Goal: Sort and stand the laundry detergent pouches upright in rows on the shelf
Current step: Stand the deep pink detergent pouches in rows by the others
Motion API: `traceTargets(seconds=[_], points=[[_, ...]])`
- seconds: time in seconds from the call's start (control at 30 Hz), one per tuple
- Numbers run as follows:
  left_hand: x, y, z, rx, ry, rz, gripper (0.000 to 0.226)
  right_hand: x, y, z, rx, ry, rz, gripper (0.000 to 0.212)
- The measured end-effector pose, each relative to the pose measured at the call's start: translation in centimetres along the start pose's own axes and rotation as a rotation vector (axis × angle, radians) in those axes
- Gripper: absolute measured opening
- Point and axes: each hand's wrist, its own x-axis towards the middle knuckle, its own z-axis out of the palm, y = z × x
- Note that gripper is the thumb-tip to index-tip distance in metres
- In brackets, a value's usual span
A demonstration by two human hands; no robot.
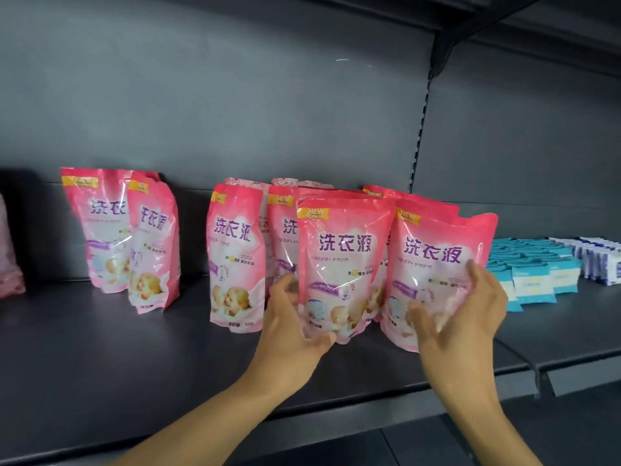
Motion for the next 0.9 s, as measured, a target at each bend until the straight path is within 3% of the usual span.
traceTargets(seconds=[0.1,0.2,0.3,0.4,0.67,0.9], points=[[-1.8,-0.2,-2.8,0.103,0.028,0.014,0.073,-2.3,-3.3,1.9,0.044,-0.126,-0.183,0.063],[-3.1,-1.1,-6.7,0.190,0.068,0.015,0.061,-4.0,-6.3,4.9,0.136,-0.313,-0.249,0.054],[-3.4,-2.4,-11.4,0.261,0.147,-0.001,0.058,-4.7,-8.8,8.2,0.204,-0.416,-0.251,0.054],[-2.6,-3.8,-16.2,0.275,0.209,-0.046,0.060,-4.3,-10.5,11.7,0.227,-0.471,-0.127,0.068],[4.3,-8.0,-22.4,0.104,0.136,-0.176,0.092,-2.3,-11.1,18.9,0.240,-0.343,0.253,0.071],[8.7,-11.2,-21.6,0.053,0.075,-0.207,0.125,-2.8,-10.3,21.0,0.199,-0.220,0.350,0.059]])
